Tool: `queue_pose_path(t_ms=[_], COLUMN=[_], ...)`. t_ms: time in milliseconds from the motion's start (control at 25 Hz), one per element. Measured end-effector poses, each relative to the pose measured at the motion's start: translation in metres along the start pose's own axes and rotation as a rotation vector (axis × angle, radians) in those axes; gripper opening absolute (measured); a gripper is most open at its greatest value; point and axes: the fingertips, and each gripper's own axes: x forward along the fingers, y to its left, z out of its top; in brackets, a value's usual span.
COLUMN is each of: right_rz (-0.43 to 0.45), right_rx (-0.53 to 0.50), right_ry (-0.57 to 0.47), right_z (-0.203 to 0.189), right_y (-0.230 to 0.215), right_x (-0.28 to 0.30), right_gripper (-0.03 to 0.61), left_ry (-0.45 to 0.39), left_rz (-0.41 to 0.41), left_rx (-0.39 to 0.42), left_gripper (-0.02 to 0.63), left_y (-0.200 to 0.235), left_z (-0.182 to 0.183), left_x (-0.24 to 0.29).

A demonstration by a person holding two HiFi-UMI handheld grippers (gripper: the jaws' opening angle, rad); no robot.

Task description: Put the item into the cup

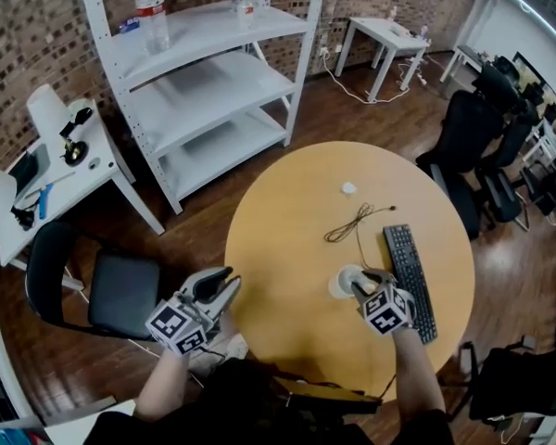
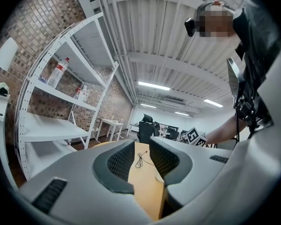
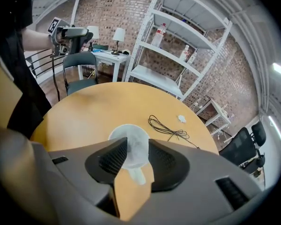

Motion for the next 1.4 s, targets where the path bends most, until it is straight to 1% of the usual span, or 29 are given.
queue_pose_path(t_ms=[80, 120, 280, 400, 520, 640, 800, 880, 960, 1000, 1040, 1120, 1280, 1360, 1400], right_rz=[0.004, 0.001, -0.045, -0.095, -0.149, -0.219, -0.352, -0.42, -0.472, -0.493, -0.51, -0.532, -0.568, -0.586, -0.593], right_rx=[0.017, 0.027, 0.06, 0.148, 0.296, 0.486, 0.765, 0.856, 0.9, 0.912, 0.922, 0.938, 0.956, 0.958, 0.954], right_ry=[-0.009, -0.012, -0.049, -0.119, -0.235, -0.389, -0.609, -0.697, -0.748, -0.763, -0.776, -0.796, -0.804, -0.807, -0.807], right_z=[0.003, 0.003, 0.003, -0.001, -0.009, -0.028, -0.065, -0.083, -0.097, -0.103, -0.108, -0.114, -0.124, -0.127, -0.127], right_y=[0.0, -0.001, -0.006, -0.011, -0.018, -0.028, -0.042, -0.042, -0.038, -0.035, -0.032, -0.026, -0.018, -0.014, -0.011], right_x=[0.001, 0.0, -0.014, -0.037, -0.067, -0.106, -0.171, -0.2, -0.221, -0.229, -0.235, -0.242, -0.248, -0.253, -0.255], right_gripper=[0.153, 0.194, 0.198, 0.198, 0.198, 0.198, 0.19, 0.161, 0.154, 0.132, 0.118, 0.089, 0.066, 0.011, 0.011], left_ry=[0.004, 0.005, 0.013, 0.015, 0.028, 0.045, 0.039, 0.022, 0.008, 0.004, 0.003, 0.004, 0.012, 0.013, 0.009], left_rz=[0.006, 0.006, -0.011, -0.04, -0.084, -0.125, -0.163, -0.174, -0.179, -0.179, -0.179, -0.185, -0.212, -0.216, -0.215], left_rx=[-0.005, -0.008, -0.01, -0.003, 0.015, 0.047, 0.08, 0.078, 0.065, 0.062, 0.061, 0.061, 0.064, 0.071, 0.076], left_gripper=[0.1, 0.1, 0.1, 0.1, 0.1, 0.1, 0.1, 0.1, 0.1, 0.099, 0.065, 0.055, 0.04, 0.04, 0.04], left_y=[0.003, 0.004, 0.004, 0.0, -0.007, -0.016, -0.027, -0.032, -0.038, -0.042, -0.046, -0.054, -0.069, -0.073, -0.074], left_z=[-0.002, -0.003, -0.006, -0.005, -0.004, -0.002, 0.008, 0.015, 0.019, 0.019, 0.019, 0.017, 0.012, 0.011, 0.013], left_x=[-0.004, -0.004, -0.001, 0.007, 0.02, 0.035, 0.052, 0.057, 0.063, 0.066, 0.068, 0.073, 0.082, 0.086, 0.087])
